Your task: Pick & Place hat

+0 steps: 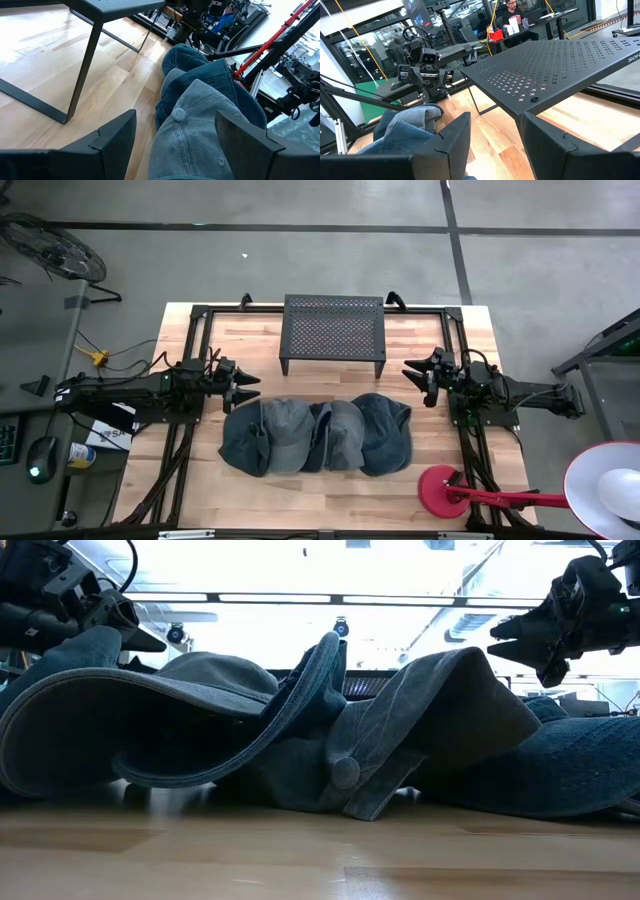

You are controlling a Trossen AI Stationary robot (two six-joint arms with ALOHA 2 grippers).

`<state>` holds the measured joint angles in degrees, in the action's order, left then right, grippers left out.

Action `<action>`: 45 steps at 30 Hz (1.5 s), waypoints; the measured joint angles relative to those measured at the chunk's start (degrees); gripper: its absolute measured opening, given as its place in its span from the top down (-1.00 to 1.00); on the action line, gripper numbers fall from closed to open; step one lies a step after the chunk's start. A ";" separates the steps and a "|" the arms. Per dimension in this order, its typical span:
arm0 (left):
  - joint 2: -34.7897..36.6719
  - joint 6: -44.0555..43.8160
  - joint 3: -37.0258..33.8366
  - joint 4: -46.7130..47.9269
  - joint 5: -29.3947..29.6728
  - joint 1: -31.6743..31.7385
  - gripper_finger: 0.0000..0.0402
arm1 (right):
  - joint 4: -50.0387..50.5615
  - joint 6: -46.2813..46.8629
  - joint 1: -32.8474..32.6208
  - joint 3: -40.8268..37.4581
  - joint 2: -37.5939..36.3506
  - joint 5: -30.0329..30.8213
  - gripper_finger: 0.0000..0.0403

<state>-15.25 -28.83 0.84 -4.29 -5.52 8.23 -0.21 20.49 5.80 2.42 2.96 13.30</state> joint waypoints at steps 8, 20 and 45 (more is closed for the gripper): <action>0.01 0.00 0.00 0.00 0.00 0.00 -0.32 | 0.00 0.02 0.00 0.00 0.02 0.00 0.17; 0.01 0.00 0.00 0.00 -0.02 0.00 -0.32 | 0.38 9.18 0.00 0.00 0.00 -2.91 0.17; 0.00 0.01 0.00 0.13 0.00 0.00 -0.32 | 19.87 7.93 -0.02 14.27 6.93 0.62 0.17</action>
<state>-15.25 -28.82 0.84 -4.17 -5.52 8.23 19.67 28.42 5.78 16.68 9.89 13.92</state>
